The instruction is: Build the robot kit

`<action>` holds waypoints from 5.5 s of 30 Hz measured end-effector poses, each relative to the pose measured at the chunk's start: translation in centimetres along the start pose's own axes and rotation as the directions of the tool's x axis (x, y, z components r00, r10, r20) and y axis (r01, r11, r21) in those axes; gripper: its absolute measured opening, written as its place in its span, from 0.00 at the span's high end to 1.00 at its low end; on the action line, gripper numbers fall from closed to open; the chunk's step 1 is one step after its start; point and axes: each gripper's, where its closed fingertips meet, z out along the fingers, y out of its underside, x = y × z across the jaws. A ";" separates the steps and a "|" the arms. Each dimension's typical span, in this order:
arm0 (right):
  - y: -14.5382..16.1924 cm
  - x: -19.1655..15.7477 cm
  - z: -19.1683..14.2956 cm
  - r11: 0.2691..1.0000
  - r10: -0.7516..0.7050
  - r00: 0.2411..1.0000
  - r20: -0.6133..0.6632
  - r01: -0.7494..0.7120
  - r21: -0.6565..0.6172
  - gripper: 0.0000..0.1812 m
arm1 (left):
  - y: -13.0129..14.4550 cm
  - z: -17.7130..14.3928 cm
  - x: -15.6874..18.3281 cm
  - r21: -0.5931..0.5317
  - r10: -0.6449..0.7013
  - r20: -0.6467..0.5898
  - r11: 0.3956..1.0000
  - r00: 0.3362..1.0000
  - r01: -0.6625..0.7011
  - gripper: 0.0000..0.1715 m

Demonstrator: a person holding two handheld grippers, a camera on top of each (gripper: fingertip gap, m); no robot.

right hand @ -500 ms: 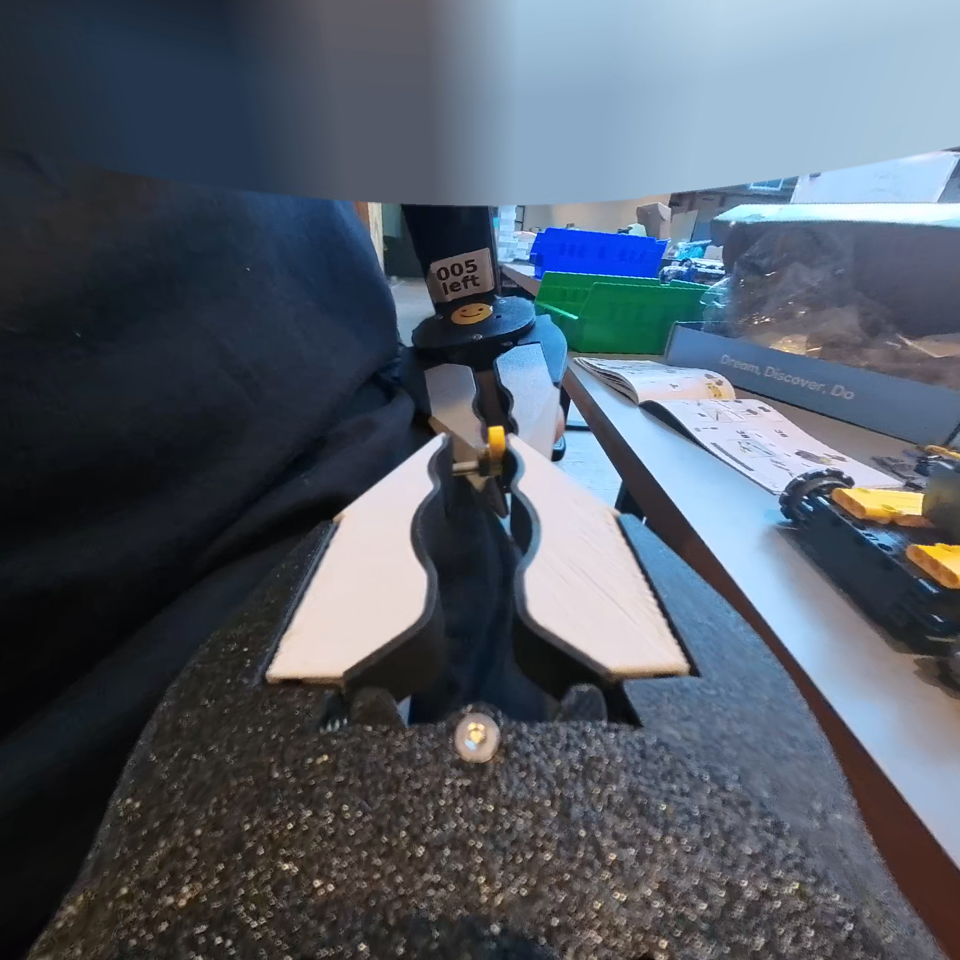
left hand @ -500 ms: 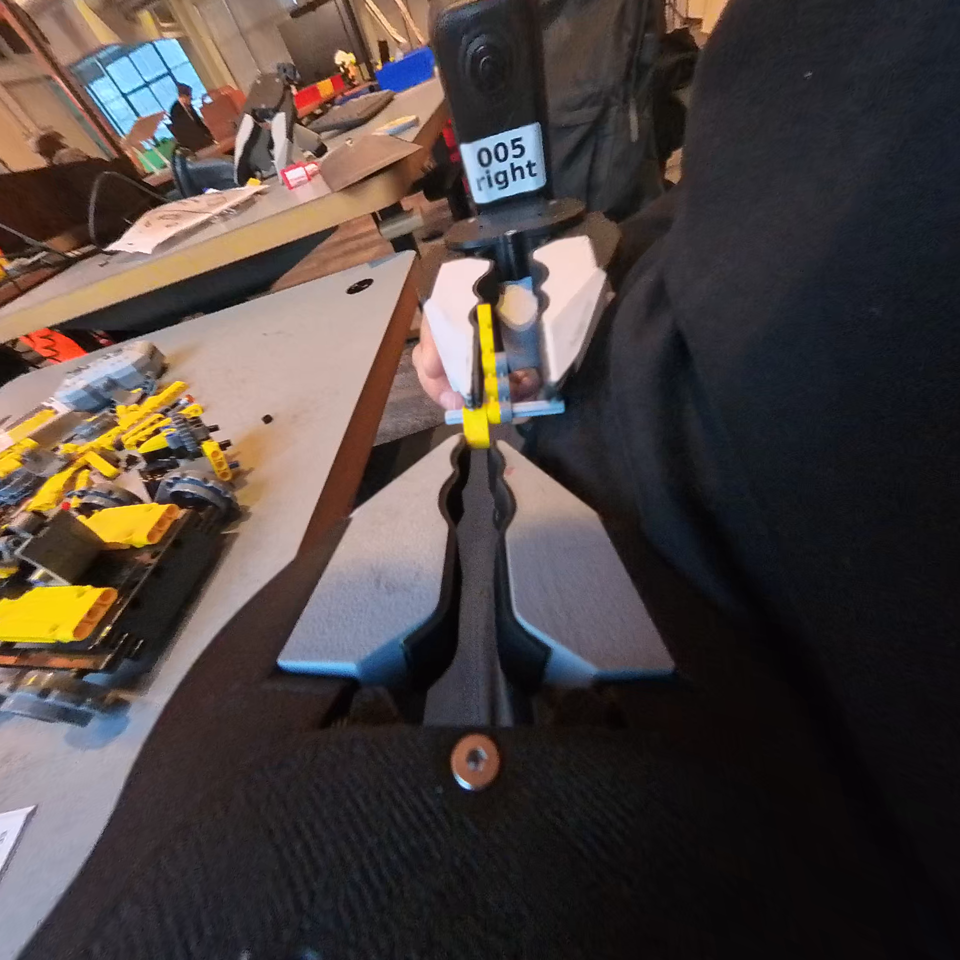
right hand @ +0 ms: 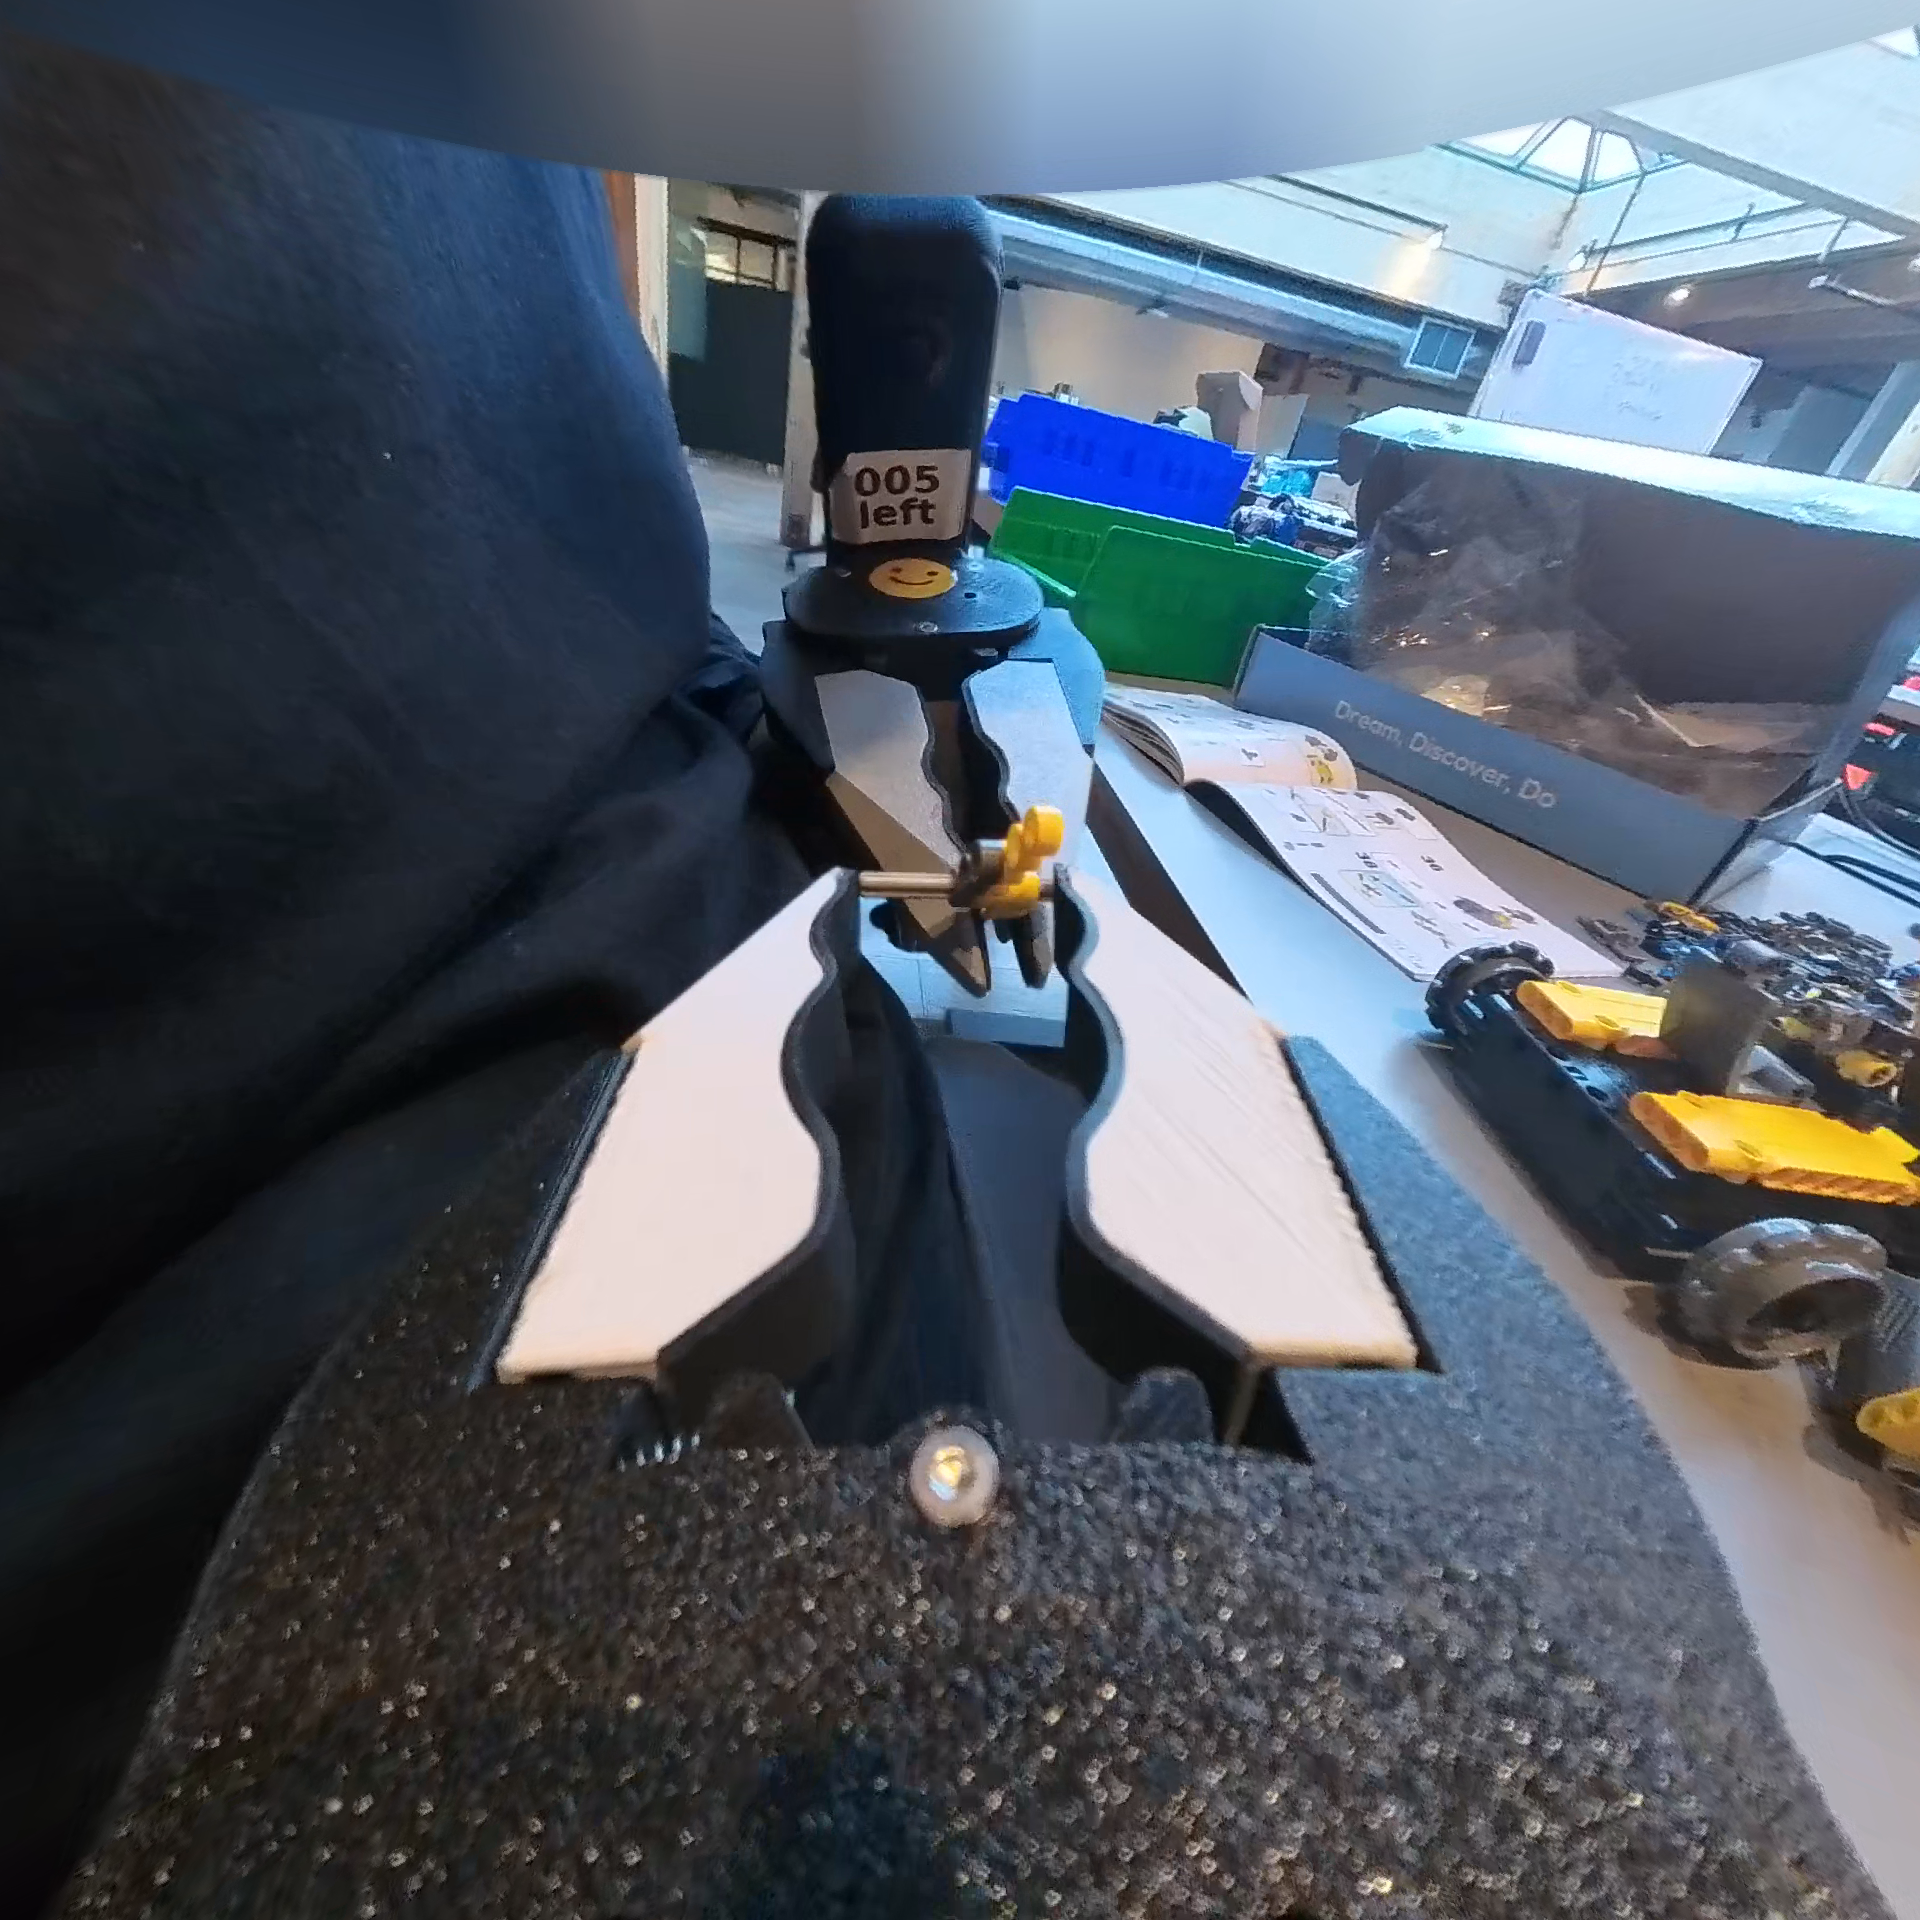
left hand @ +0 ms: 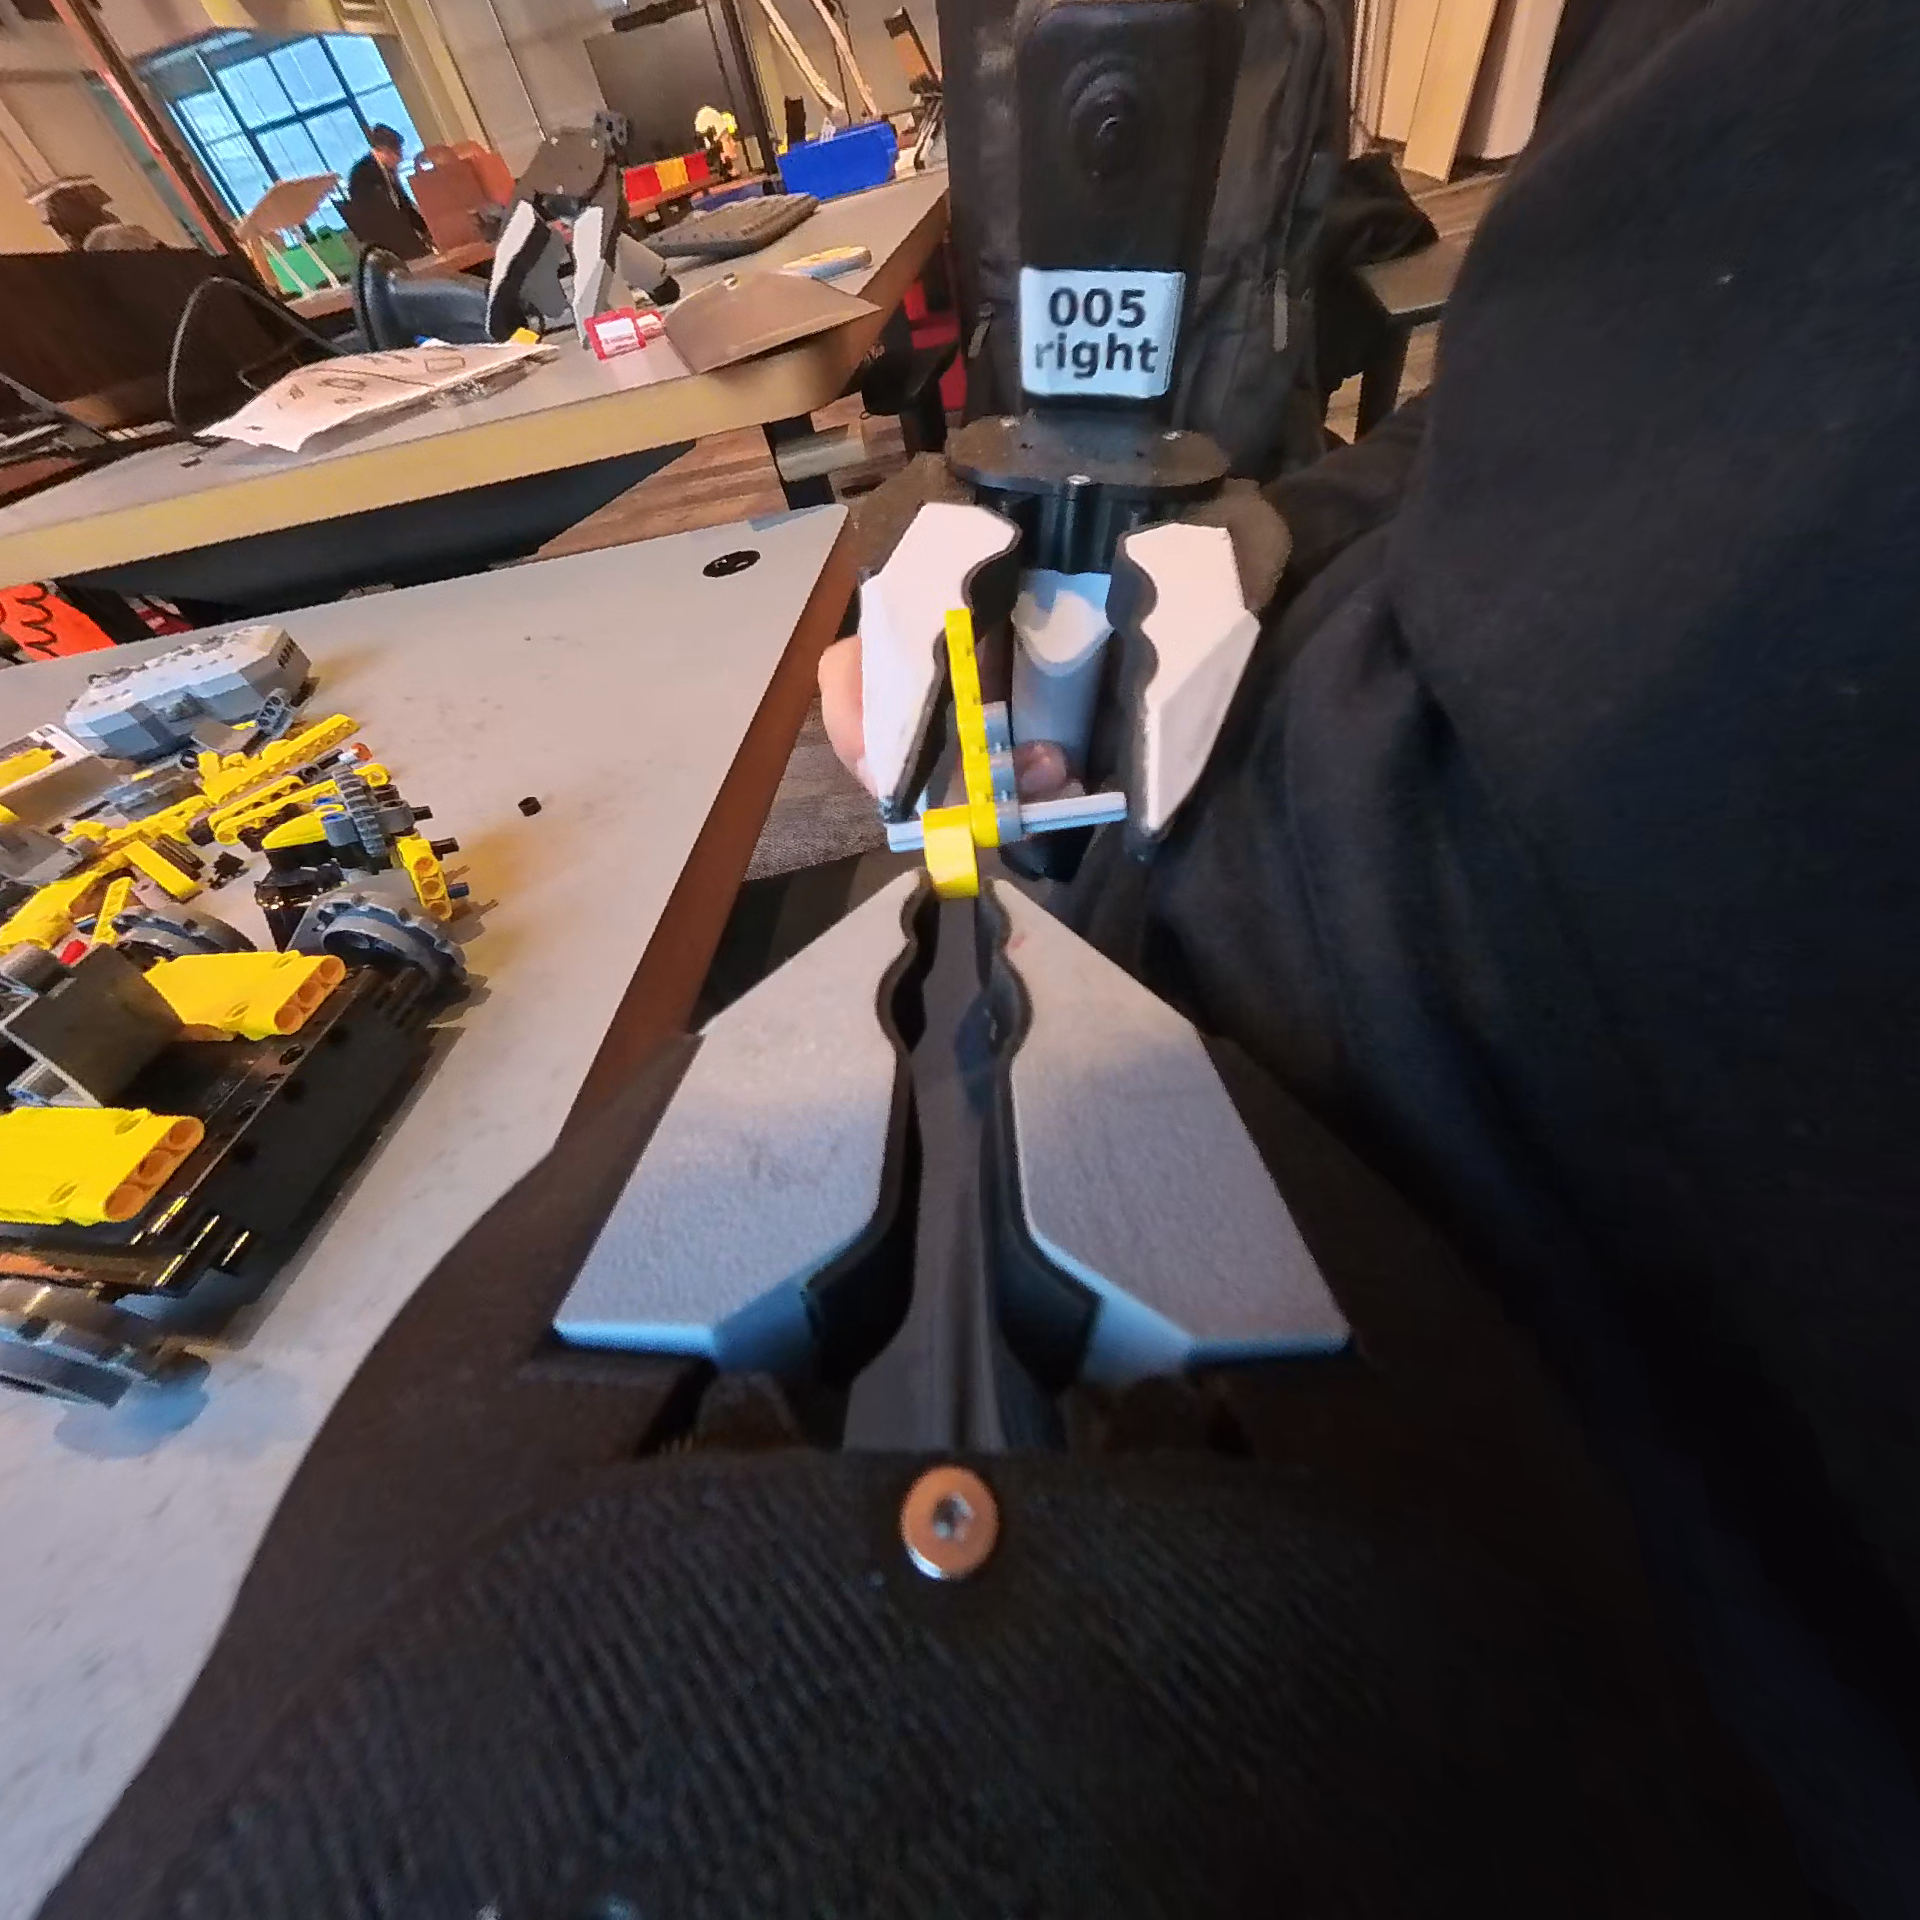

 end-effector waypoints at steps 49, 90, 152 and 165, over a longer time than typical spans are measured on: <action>0.6 -0.3 0.5 0.992 0.123 0.990 0.072 -0.120 -0.044 0.81 | 1.4 0.3 -0.1 -0.133 0.006 0.045 0.991 0.999 0.000 0.98; 1.5 0.2 0.6 0.996 0.037 0.996 0.079 -0.030 -0.082 0.81 | 2.0 0.3 -0.5 -0.129 -0.065 0.016 0.989 0.998 0.066 0.97; 1.3 -0.5 0.8 0.990 -0.083 0.996 0.028 0.086 -0.115 0.78 | 1.6 0.1 0.3 -0.126 0.009 0.071 0.992 0.997 0.000 0.97; 1.2 -0.8 0.7 0.991 -0.094 0.995 0.043 0.098 -0.092 0.81 | 1.4 0.1 0.4 -0.119 -0.010 0.059 0.993 0.998 0.017 0.97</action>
